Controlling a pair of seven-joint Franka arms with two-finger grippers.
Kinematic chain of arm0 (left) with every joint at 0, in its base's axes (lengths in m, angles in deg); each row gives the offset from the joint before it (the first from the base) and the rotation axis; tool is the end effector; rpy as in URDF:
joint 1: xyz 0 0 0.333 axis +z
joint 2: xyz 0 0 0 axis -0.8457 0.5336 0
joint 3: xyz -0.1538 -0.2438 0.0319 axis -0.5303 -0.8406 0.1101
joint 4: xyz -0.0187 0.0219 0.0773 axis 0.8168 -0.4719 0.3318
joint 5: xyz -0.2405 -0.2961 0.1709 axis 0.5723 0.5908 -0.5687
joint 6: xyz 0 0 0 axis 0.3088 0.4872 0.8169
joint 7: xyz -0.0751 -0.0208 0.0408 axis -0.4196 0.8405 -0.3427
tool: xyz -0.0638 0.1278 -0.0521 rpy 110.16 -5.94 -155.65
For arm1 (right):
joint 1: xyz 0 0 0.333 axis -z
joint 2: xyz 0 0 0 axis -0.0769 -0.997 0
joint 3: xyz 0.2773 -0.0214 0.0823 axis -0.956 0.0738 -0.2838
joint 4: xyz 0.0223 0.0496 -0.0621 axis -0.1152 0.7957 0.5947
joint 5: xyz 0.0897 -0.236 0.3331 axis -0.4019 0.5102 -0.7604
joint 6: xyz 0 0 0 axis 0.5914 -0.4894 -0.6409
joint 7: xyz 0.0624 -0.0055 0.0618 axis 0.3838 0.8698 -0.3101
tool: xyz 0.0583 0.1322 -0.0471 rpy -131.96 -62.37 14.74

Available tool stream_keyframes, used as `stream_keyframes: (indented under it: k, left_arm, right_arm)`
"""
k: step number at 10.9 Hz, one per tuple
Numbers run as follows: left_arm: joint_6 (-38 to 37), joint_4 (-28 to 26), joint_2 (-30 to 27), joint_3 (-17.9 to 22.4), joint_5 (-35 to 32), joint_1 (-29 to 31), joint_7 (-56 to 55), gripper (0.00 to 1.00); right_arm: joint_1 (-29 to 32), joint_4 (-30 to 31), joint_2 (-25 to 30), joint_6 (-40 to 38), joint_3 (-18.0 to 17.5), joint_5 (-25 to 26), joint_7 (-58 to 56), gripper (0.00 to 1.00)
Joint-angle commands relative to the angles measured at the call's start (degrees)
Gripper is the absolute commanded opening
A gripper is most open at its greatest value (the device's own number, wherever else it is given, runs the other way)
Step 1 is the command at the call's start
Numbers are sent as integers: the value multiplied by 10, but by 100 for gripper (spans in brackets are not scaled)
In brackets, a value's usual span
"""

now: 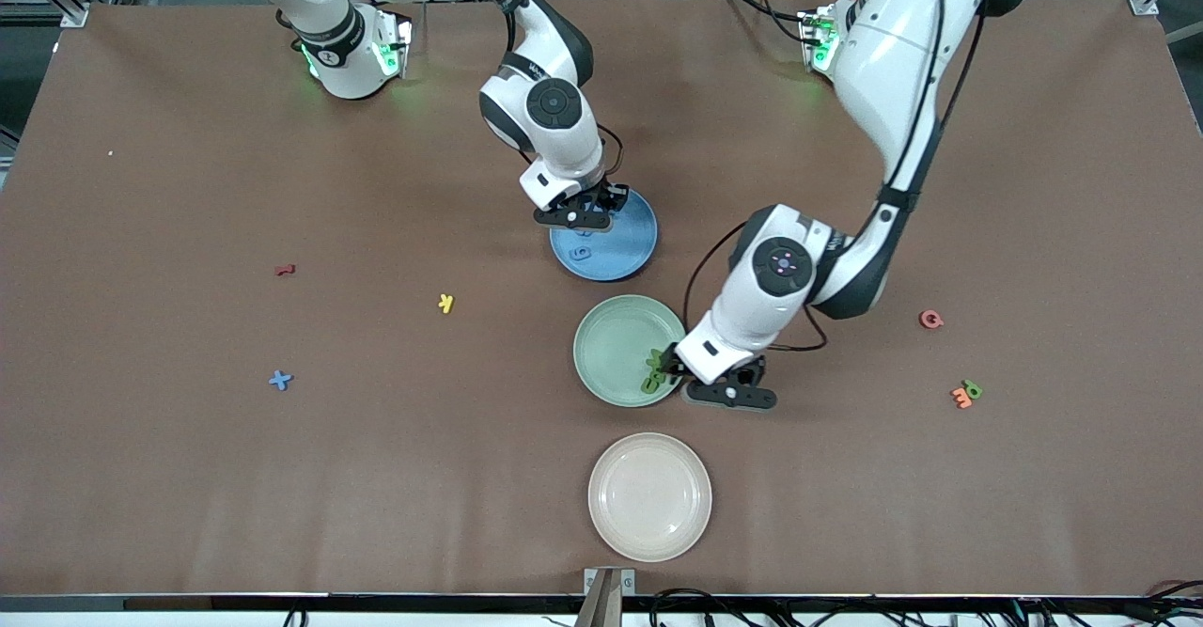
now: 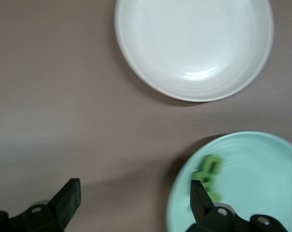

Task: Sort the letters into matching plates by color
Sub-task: 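Release the m on the blue plate while the left gripper returns, then lower the right gripper toward the blue x while the left gripper reaches E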

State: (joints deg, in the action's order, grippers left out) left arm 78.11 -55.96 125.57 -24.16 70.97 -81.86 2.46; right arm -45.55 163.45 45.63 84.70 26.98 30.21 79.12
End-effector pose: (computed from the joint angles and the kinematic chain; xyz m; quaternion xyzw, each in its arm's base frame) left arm 0.6598 -0.3532 0.1783 0.9910 -0.0676 0.0986 0.0604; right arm 0.3777 0.4995 0.1419 -0.9948 0.0793 0.0376 0.0527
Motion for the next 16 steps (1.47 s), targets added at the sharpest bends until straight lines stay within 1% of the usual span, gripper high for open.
stream_keyframes:
  k: [1, 2, 4, 6, 7, 10, 12, 14, 15, 16]
  left_arm:
    - [-44, -72, -72, 40, 7, 34, 148, 100]
    - [-44, -87, -80, 47, 7, 48, 190, 100]
    - [-44, -107, -88, 48, 7, 89, 277, 100]
    - [-44, -111, -85, 51, 7, 140, 409, 100]
    - [-44, -111, -82, 51, 9, 160, 493, 100]
    - [-44, -118, -77, 51, 14, 209, 657, 100]
    - [-44, -118, -66, 51, 14, 230, 739, 100]
    - [-43, -115, -59, 52, 16, 253, 792, 100]
    - [-43, -114, -55, 53, 19, 260, 807, 100]
    - [-43, -115, -52, 53, 27, 267, 807, 100]
  right_arm:
    - [7, -17, -5, -26, 4, 1, 4, 100]
    - [20, -18, 2, -38, 4, 2, -14, 100]
    - [53, -29, 7, -65, 4, 2, -43, 100]
    - [87, -33, 9, -73, 5, 4, -64, 100]
    - [104, -33, 13, -75, 5, 4, -77, 100]
    - [161, -59, 18, -132, 10, 6, -127, 100]
    - [199, -72, 27, -149, 33, 6, -166, 100]
    - [222, -92, 26, -174, 73, 6, -226, 100]
    - [231, -94, 25, -174, 99, 6, -261, 100]
    - [243, -102, 22, -174, 114, 6, -282, 100]
